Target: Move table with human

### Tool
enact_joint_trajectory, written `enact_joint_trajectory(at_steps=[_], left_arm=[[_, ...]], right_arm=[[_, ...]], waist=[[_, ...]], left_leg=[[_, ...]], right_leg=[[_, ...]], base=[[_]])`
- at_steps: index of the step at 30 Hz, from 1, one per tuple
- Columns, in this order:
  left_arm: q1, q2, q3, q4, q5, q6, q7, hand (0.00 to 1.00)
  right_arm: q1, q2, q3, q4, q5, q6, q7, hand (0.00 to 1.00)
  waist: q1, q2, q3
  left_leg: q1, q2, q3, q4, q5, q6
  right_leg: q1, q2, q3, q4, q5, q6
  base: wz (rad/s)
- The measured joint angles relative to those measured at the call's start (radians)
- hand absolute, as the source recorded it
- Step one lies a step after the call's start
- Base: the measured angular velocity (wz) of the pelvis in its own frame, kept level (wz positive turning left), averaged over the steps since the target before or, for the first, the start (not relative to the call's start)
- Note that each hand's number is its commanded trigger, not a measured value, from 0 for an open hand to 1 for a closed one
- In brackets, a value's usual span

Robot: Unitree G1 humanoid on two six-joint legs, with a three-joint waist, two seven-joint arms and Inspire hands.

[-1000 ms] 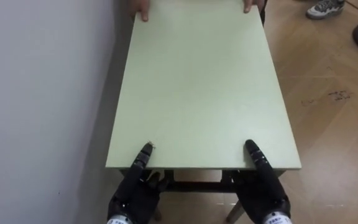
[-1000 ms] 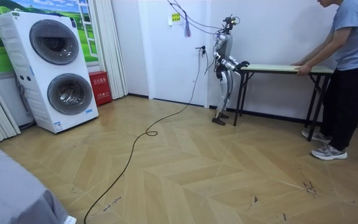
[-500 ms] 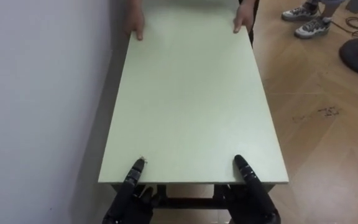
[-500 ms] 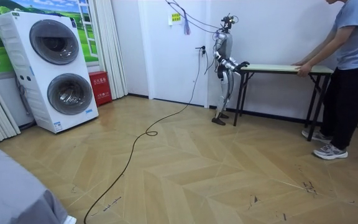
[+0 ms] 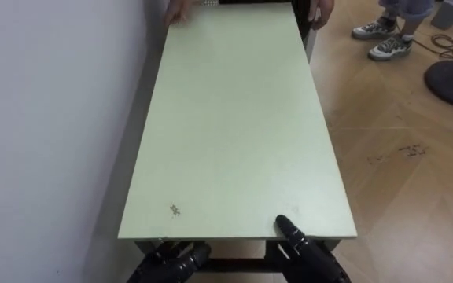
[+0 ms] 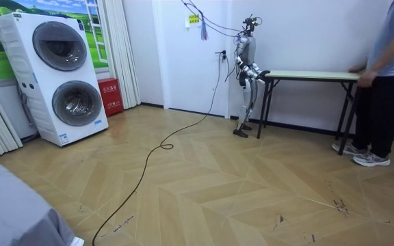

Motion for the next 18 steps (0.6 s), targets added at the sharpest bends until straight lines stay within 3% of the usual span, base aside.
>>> enact_joint_trajectory(at_steps=[4, 11, 16, 18], left_arm=[[0.0, -0.001, -0.006, 0.017, 0.019, 0.006, 0.019, 0.0], [-0.002, 0.023, -0.003, 0.04, 0.048, 0.007, 0.044, 0.0], [0.011, 0.031, -0.002, 0.056, 0.106, 0.007, 0.057, 0.0], [0.017, 0.036, -0.002, 0.058, 0.116, 0.007, 0.057, 0.0]], right_arm=[[-0.003, -0.005, -0.003, 0.0, -0.027, 0.012, 0.008, 0.0], [-0.014, -0.005, -0.02, 0.049, -0.128, 0.012, 0.067, 0.0], [-0.035, 0.001, -0.022, 0.131, -0.162, 0.012, 0.12, 0.0], [-0.043, 0.001, -0.03, 0.155, -0.196, 0.012, 0.142, 0.0]], waist=[[0.001, -0.011, 0.007], [-0.022, -0.009, 0.0038], [-0.027, -0.022, -0.0034], [-0.031, -0.024, -0.0021]], left_leg=[[-0.007, 0.0, -0.002, 0.003, -0.002, 0.004], [0.006, -0.002, -0.006, -0.001, -0.006, 0.014], [0.047, -0.001, 0.0, -0.025, -0.005, 0.013], [0.051, -0.001, -0.003, -0.028, -0.005, 0.012]], right_leg=[[-0.001, -0.009, -0.032, 0.001, -0.001, -0.001], [0.015, -0.01, -0.044, -0.004, -0.001, -0.001], [0.051, -0.006, -0.044, -0.026, -0.001, -0.001], [0.065, -0.001, -0.041, -0.049, 0.001, -0.001]], base=[[0.07], [0.0], [-0.04], [0.02]])
